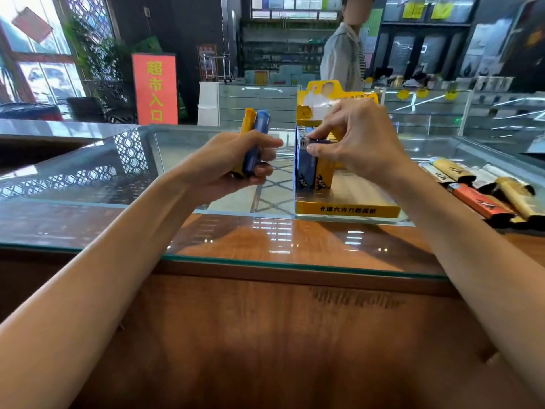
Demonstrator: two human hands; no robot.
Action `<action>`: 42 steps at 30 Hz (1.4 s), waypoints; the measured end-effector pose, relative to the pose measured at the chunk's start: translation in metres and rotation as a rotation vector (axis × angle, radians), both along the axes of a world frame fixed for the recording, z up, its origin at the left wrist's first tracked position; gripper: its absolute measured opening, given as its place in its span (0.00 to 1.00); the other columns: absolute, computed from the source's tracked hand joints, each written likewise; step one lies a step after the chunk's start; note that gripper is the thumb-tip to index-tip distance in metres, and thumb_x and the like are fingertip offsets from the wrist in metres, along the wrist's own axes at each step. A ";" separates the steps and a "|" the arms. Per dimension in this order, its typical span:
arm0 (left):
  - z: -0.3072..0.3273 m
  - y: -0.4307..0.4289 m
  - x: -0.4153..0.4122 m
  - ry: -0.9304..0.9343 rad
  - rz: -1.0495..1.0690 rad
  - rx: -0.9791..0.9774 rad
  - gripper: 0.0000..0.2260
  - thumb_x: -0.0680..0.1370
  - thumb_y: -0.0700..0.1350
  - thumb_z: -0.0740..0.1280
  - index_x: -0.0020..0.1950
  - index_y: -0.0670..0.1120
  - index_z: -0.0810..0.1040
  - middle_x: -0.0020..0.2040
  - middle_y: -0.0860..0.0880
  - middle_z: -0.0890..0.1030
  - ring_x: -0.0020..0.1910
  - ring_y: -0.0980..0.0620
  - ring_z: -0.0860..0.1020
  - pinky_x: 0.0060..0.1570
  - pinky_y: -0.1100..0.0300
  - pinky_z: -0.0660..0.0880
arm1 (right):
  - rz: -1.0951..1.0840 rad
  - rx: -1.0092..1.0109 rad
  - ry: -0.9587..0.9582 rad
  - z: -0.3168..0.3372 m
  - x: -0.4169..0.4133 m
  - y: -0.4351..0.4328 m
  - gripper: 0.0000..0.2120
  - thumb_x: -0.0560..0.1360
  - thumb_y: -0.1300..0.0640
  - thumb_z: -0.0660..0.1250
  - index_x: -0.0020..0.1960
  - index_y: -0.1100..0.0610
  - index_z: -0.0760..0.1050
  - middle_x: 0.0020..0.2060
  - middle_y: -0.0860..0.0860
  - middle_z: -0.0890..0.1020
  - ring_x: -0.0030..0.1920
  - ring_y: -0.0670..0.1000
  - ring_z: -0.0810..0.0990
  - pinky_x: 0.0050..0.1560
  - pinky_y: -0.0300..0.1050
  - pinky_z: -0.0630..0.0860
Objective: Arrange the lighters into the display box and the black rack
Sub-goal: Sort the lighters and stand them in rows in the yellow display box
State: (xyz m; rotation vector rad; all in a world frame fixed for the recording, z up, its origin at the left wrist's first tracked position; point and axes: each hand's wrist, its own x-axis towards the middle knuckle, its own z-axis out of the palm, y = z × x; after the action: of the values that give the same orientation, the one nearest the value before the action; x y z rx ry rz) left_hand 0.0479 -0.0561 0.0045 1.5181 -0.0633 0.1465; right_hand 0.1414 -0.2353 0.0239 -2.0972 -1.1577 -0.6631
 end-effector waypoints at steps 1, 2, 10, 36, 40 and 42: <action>0.000 0.001 0.000 0.006 -0.035 -0.008 0.10 0.75 0.42 0.66 0.54 0.39 0.75 0.32 0.52 0.73 0.29 0.57 0.70 0.29 0.68 0.68 | -0.004 -0.001 -0.002 0.000 0.000 0.001 0.11 0.68 0.55 0.76 0.48 0.57 0.83 0.41 0.46 0.76 0.34 0.37 0.67 0.33 0.27 0.62; -0.001 0.001 0.000 0.006 -0.080 -0.017 0.11 0.76 0.42 0.63 0.57 0.39 0.75 0.33 0.52 0.74 0.30 0.57 0.71 0.30 0.67 0.69 | -0.007 -0.006 -0.003 0.000 0.000 0.001 0.11 0.68 0.55 0.76 0.48 0.57 0.84 0.40 0.45 0.76 0.33 0.37 0.67 0.33 0.26 0.62; -0.002 0.001 -0.005 -0.059 -0.338 0.087 0.17 0.80 0.44 0.59 0.67 0.40 0.70 0.46 0.48 0.80 0.42 0.52 0.78 0.45 0.60 0.77 | 0.181 0.168 0.218 0.003 -0.004 -0.005 0.09 0.75 0.57 0.68 0.54 0.55 0.81 0.40 0.44 0.81 0.39 0.44 0.77 0.40 0.32 0.71; 0.000 -0.002 -0.007 0.022 -0.091 0.036 0.13 0.81 0.49 0.58 0.56 0.43 0.77 0.43 0.49 0.83 0.37 0.53 0.81 0.37 0.62 0.78 | 0.627 0.403 0.657 0.015 0.004 -0.014 0.09 0.65 0.57 0.71 0.43 0.60 0.76 0.33 0.46 0.81 0.35 0.44 0.75 0.36 0.34 0.69; 0.001 0.002 -0.006 0.023 0.037 0.057 0.12 0.80 0.51 0.60 0.54 0.44 0.77 0.31 0.54 0.74 0.27 0.58 0.69 0.25 0.68 0.69 | 0.429 0.334 0.465 0.009 0.003 -0.014 0.09 0.63 0.55 0.74 0.40 0.57 0.77 0.29 0.42 0.81 0.31 0.38 0.77 0.34 0.30 0.72; 0.001 0.002 -0.006 0.024 0.036 0.051 0.12 0.80 0.51 0.60 0.55 0.44 0.76 0.29 0.55 0.69 0.25 0.59 0.65 0.23 0.69 0.64 | 0.339 0.297 0.401 0.007 0.003 -0.011 0.10 0.62 0.53 0.76 0.39 0.55 0.78 0.32 0.45 0.81 0.34 0.42 0.77 0.36 0.33 0.74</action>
State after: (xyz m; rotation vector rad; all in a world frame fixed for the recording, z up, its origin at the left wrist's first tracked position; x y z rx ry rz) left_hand 0.0415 -0.0546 0.0056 1.5719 -0.0202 0.1564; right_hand 0.1439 -0.2464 0.0310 -1.6352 -1.0725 -0.2219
